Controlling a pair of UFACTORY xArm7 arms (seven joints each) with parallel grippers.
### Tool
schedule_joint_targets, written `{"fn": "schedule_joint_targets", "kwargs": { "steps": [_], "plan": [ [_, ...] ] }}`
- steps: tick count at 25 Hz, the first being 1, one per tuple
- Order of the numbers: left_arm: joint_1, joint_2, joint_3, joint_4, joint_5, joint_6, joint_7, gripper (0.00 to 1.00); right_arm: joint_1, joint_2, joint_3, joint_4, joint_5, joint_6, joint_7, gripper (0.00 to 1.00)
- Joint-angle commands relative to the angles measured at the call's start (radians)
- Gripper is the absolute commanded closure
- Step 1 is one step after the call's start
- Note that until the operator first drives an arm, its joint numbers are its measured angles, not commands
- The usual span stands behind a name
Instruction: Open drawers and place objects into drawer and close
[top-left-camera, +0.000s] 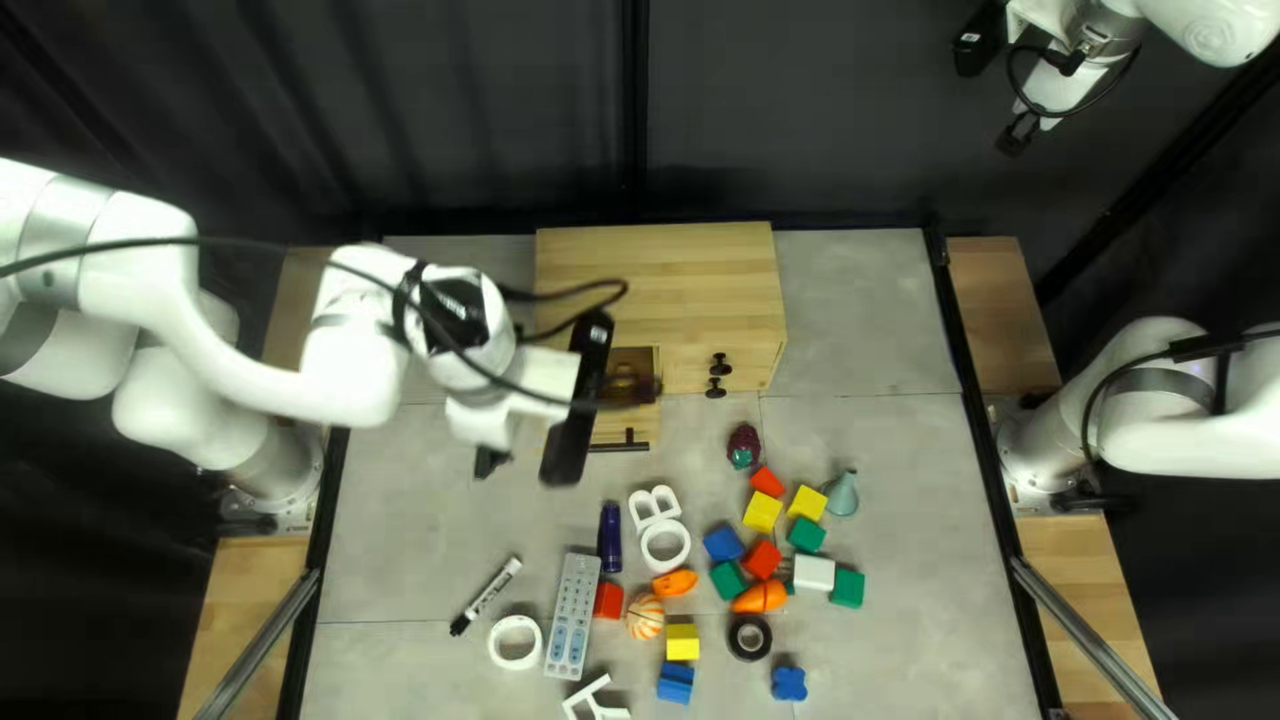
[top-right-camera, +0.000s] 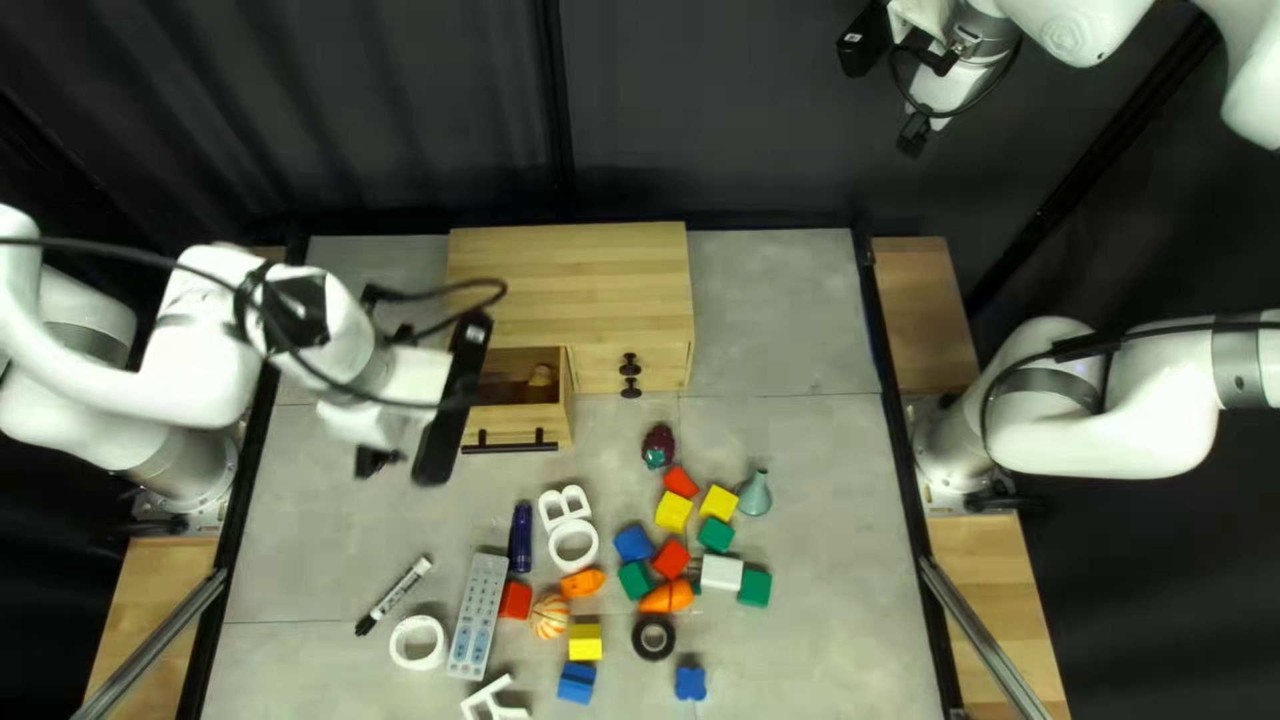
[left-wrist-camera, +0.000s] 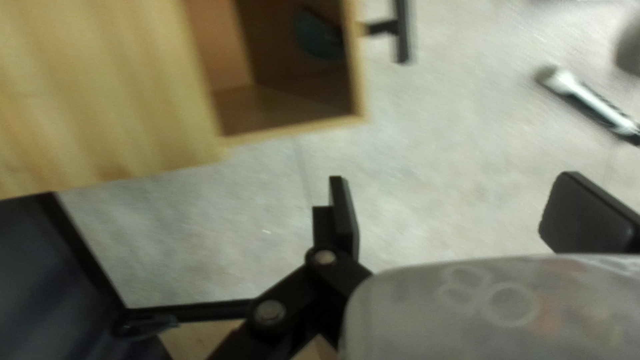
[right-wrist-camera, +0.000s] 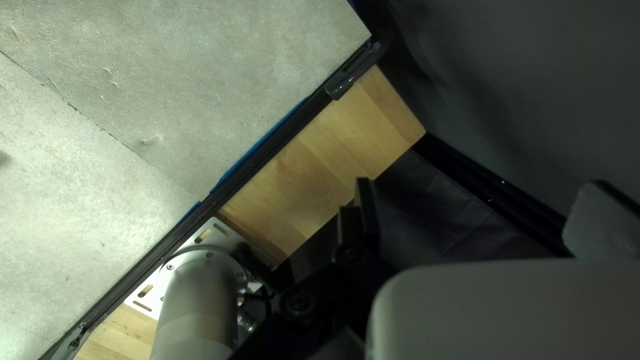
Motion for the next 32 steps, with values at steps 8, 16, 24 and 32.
{"fn": "schedule_joint_targets", "kwargs": {
  "steps": [8,16,24,32],
  "plan": [
    [-0.094,0.067,-0.093,-0.004,-0.081,-0.061,-0.043,0.0,0.0,0.0,0.0,0.0,0.0,0.0,0.0,0.0],
    [-0.103,0.394,-0.119,0.195,0.098,-0.314,-0.27,0.0,0.0,0.0,0.0,0.0,0.0,0.0,0.0,0.0],
    [-0.109,0.496,-0.087,0.232,0.254,-0.446,-0.469,0.0,0.0,0.0,0.0,0.0,0.0,0.0,0.0,0.0],
    [-0.09,0.561,-0.066,0.188,0.261,-0.572,-0.485,0.0,0.0,0.0,0.0,0.0,0.0,0.0,0.0,0.0]
  ]
}}
